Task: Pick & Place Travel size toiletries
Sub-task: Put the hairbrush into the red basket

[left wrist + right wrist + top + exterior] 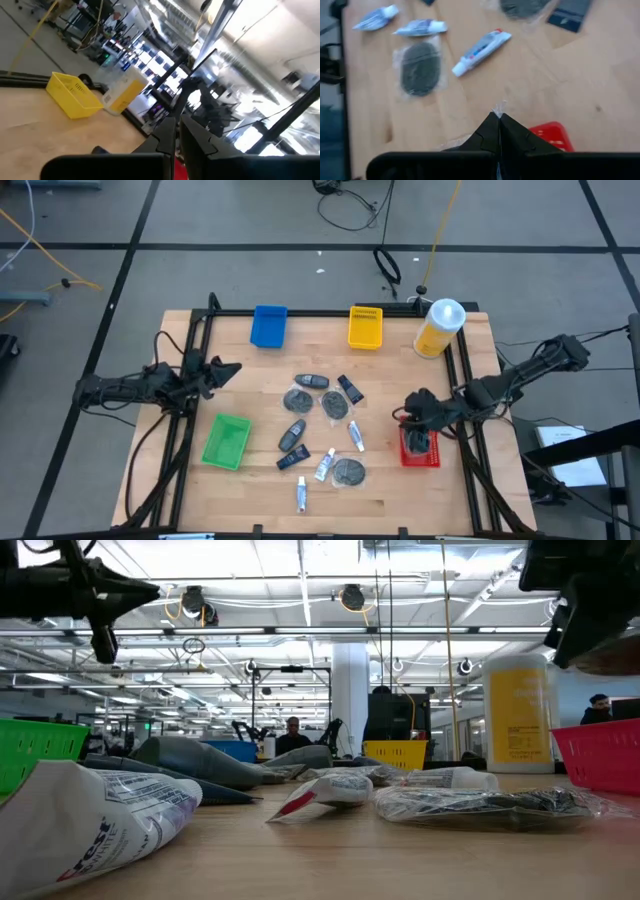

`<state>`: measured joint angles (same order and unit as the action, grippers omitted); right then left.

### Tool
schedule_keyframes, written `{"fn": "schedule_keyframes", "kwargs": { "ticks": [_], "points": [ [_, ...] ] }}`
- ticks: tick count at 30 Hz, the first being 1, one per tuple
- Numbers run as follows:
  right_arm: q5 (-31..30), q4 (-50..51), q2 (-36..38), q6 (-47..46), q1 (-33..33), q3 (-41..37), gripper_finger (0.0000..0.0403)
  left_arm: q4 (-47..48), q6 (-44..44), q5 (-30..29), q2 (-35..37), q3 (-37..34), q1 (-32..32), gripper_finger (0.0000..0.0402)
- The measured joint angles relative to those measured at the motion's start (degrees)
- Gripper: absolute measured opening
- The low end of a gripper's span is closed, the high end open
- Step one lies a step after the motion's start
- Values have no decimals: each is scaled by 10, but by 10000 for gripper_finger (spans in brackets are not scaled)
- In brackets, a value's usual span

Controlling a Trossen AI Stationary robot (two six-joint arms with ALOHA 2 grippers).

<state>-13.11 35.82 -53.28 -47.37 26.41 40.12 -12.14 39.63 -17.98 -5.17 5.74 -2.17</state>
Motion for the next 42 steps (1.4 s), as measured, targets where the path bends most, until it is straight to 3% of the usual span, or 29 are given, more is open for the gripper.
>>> {"fn": "schedule_keyframes", "kwargs": {
  "ticks": [5, 14, 20, 33, 42],
  "points": [
    [-68, 8, -25, -31, 42, 0, 0, 59, -26, 3, -102, 92, 0, 24],
    [-62, 19, -77, -63, 76, 0, 0, 208, -65, 98, -302, 267, -1, 24],
    [-60, 47, -86, -92, 92, 0, 0, 338, -21, 151, -389, 356, -5, 24],
    [-77, 67, -102, -92, 84, 0, 0, 382, 94, 222, -561, 406, -66, 24],
    [-76, 62, -112, -92, 84, 0, 16, 378, 145, 231, -635, 407, -94, 24]
  ]
}}
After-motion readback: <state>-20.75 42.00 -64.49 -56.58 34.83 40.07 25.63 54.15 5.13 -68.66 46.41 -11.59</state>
